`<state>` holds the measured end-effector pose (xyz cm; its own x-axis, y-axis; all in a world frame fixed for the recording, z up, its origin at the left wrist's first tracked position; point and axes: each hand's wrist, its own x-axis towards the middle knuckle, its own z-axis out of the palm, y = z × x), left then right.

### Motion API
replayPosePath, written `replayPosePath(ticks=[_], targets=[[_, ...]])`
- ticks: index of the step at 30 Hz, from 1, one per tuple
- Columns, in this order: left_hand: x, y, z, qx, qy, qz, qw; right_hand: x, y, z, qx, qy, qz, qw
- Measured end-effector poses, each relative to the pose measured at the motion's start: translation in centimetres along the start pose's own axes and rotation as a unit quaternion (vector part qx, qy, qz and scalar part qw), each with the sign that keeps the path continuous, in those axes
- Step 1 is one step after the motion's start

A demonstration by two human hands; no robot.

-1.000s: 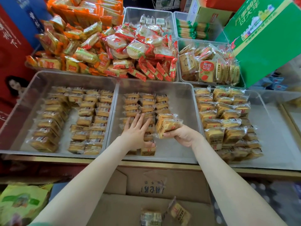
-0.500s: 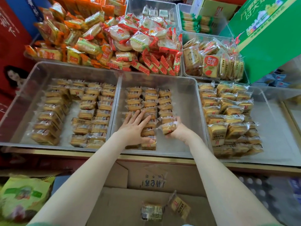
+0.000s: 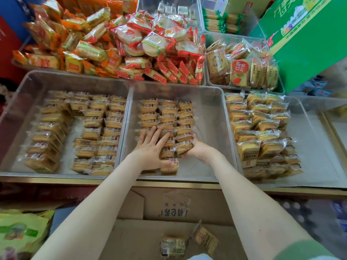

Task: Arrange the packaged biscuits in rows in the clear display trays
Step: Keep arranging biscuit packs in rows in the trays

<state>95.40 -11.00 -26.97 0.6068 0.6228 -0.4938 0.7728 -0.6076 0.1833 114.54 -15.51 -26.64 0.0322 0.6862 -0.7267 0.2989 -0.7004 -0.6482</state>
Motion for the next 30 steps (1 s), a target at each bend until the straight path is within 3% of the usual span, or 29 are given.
replayPosePath(ticks=[8,11,14,18,22,26,30], targets=[[-1.6,0.3,-1.3,-0.014,0.052,0.018,0.998,-1.0,0.0,-1.1,-0.065,0.096,0.015,0.993],[-3.6,-0.4,-1.8,-0.019,0.143,0.062,0.988,-2.7,-0.2,-1.7,-0.151,0.125,-0.008,0.980],[-6.4,-2.2,-1.8,-0.021,0.257,0.093,0.962,-4.2,-1.2,-1.2,-0.189,0.142,-0.084,0.968],[-10.7,-7.1,-1.0,-0.051,0.310,-0.002,0.950,-5.5,-4.6,1.3,-0.225,0.151,-0.217,0.938],[-15.1,-13.8,1.0,-0.023,0.307,-0.127,0.943,-5.8,-9.3,6.7,-0.258,0.141,-0.344,0.892],[-18.1,-19.5,2.0,-0.020,0.330,-0.198,0.923,-4.1,-12.9,13.0,-0.304,0.037,-0.380,0.873],[-19.4,-23.7,2.0,-0.044,0.308,-0.243,0.919,-0.3,-16.3,18.3,-0.386,0.058,-0.380,0.838]])
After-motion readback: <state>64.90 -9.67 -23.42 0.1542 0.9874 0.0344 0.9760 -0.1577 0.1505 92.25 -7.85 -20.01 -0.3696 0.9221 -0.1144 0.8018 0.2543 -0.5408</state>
